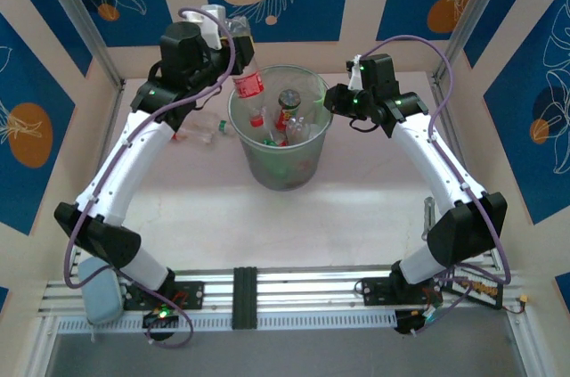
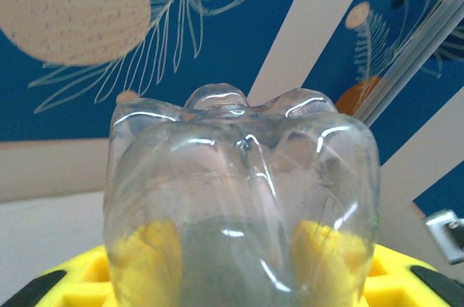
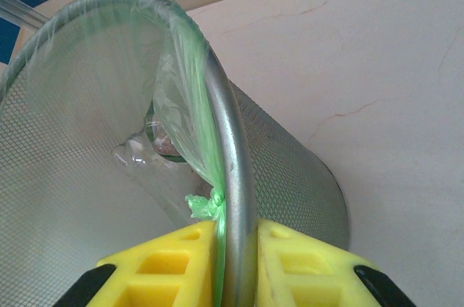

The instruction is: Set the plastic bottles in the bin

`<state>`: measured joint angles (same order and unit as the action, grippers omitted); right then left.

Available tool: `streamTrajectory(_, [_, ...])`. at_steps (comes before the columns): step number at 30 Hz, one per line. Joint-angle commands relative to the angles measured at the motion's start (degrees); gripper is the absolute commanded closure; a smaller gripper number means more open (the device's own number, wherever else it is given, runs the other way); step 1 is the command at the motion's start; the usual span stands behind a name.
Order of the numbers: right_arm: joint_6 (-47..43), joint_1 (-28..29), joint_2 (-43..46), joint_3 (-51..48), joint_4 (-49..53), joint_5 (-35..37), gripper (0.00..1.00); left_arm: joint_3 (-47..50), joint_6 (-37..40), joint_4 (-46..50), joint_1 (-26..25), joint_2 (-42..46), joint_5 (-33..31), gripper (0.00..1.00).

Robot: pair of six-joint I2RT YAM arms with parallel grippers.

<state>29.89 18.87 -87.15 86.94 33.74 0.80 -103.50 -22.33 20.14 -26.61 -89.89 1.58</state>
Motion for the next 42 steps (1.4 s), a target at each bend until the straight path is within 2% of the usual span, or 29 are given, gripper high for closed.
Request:
streamTrajectory(1, [-1.68, 1.18, -1.35, 0.58, 4.66, -1.67, 0.8, 3.37, 0.01, -2.28, -1.06, -0.55, -0.64, 1.0])
streamTrajectory(9, [-1.85, 1.23, -1.61, 0.89, 4.76, -1.78, 0.8, 9.35, -3.41, -7.9, -2.46, -1.08, -3.71, 1.0])
streamTrajectory(20, [-2.03, 1.23, -1.88, 0.86, 4.67, -1.76, 0.8, 17.39, -7.2, -21.0, -3.28, -1.34, -8.17, 1.0])
streamTrajectory(27, [-2.12, 1.09, -2.13, 0.9, 4.58, -1.65, 0.8, 19.39, -6.97, -21.1, -4.18, -2.48, -8.84, 1.0])
streamTrajectory(38, [-1.94, 1.1, -2.58, 1.2, 4.23, -1.89, 0.8, 27.64, -5.62, -21.47, -5.14, -1.61, -8.42, 1.0])
streamTrajectory(42, [-1.87, 1.08, -2.61, 1.14, 4.19, -1.85, 0.8, 30.1, -4.83, -21.2, -5.29, -0.65, -7.18, 0.95])
